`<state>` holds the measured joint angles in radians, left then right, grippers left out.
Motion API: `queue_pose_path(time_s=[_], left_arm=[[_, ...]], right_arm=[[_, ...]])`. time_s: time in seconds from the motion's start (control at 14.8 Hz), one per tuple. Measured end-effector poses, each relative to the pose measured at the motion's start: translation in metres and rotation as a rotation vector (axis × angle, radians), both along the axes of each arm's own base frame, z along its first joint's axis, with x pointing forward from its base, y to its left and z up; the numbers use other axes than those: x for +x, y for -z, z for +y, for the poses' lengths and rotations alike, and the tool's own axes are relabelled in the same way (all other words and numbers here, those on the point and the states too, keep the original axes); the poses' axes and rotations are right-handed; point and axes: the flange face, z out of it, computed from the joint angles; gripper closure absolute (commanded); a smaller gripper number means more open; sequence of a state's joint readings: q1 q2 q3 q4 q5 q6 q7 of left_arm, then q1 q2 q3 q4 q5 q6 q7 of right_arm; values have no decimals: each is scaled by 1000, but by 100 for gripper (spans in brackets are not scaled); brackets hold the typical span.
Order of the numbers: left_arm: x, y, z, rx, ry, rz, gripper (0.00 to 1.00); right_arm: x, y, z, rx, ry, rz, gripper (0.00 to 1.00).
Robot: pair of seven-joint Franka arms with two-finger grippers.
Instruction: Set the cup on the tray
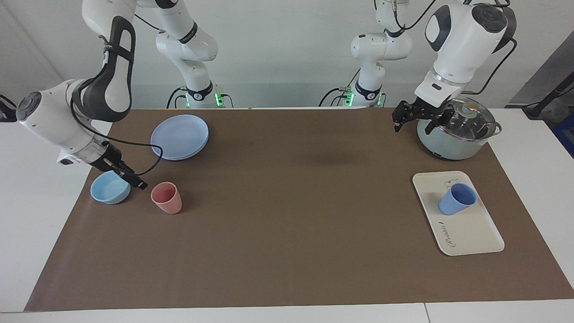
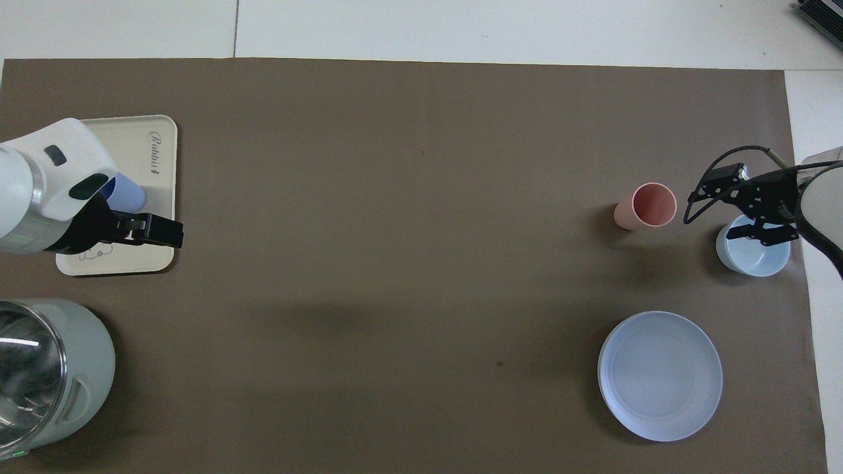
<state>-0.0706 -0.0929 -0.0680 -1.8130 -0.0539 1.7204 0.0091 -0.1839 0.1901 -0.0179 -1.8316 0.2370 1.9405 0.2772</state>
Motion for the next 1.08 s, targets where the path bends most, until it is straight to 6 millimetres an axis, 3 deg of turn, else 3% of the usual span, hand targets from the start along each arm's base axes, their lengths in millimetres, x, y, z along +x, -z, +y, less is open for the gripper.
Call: queue_pose_path(time_s=[0.27,0.54,0.88,1.08], left_arm=[[1,-47,32,24,25,20,0],[8,-48,39,43,39,39,0],[16,-41,37,42,40,23,0],[17,-39,36,42,39,19,0]], right_arm=[[-7,-40,63,-82,-308,-36,1],[-34,-97,124,-115,-442,-53,1],[-40,-166,153,-231,-534,-103,1],[-36,-189,157,-235,-541,-111,1]])
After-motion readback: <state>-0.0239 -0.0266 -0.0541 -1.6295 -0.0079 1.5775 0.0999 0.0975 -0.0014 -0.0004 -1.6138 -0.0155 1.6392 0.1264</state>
